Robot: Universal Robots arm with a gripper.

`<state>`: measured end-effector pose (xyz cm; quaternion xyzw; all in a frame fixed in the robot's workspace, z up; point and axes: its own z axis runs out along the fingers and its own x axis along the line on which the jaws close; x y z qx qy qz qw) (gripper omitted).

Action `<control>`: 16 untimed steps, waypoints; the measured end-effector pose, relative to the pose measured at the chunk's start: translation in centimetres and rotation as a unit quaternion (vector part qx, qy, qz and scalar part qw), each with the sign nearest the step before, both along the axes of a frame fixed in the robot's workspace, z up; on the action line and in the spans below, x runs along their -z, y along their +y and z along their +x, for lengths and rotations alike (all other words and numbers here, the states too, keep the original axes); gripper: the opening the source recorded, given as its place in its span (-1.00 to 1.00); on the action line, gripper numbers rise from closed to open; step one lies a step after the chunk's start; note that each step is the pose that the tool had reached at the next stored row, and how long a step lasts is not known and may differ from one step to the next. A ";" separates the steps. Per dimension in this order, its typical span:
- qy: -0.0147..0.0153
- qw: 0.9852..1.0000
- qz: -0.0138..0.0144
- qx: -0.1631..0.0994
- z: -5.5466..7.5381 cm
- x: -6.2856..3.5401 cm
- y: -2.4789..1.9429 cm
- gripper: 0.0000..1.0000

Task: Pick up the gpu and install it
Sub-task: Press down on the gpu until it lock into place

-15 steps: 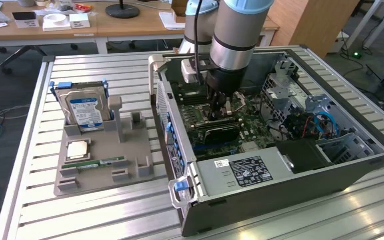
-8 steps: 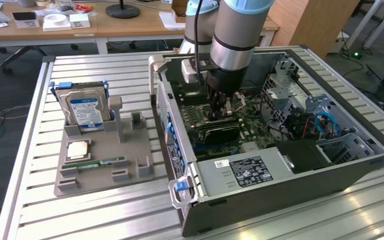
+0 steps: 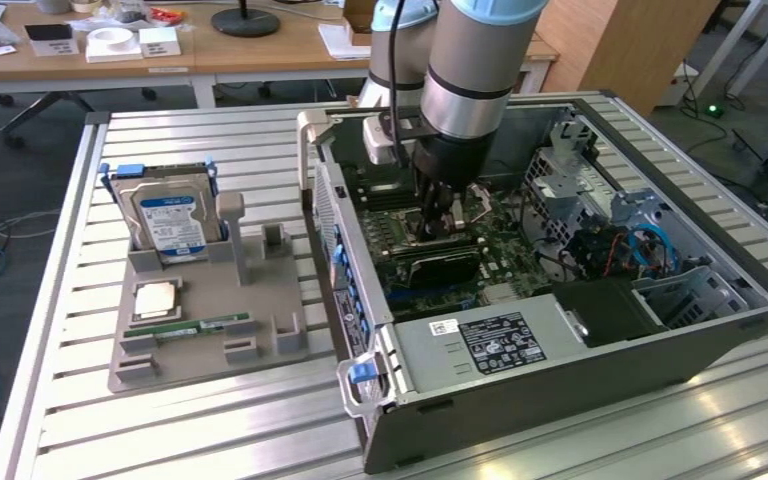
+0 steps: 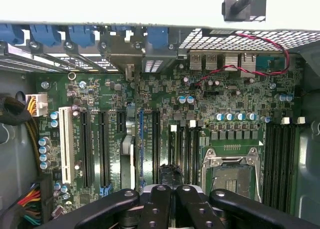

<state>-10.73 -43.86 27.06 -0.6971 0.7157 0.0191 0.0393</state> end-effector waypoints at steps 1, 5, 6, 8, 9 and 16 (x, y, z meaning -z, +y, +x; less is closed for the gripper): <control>0.000 1.000 0.000 0.000 0.0 -0.01 0.00 -0.79; 0.000 1.000 0.001 0.000 0.0 -0.01 -0.23 -0.79; 0.000 1.000 0.001 0.000 0.0 -0.01 -0.35 -0.79; 0.000 1.000 0.002 0.000 0.0 -0.01 -0.61 -0.79; 0.000 1.000 0.004 0.000 0.0 -0.01 -0.72 -0.79; 0.000 1.000 0.015 0.000 0.0 -0.12 -1.31 -0.79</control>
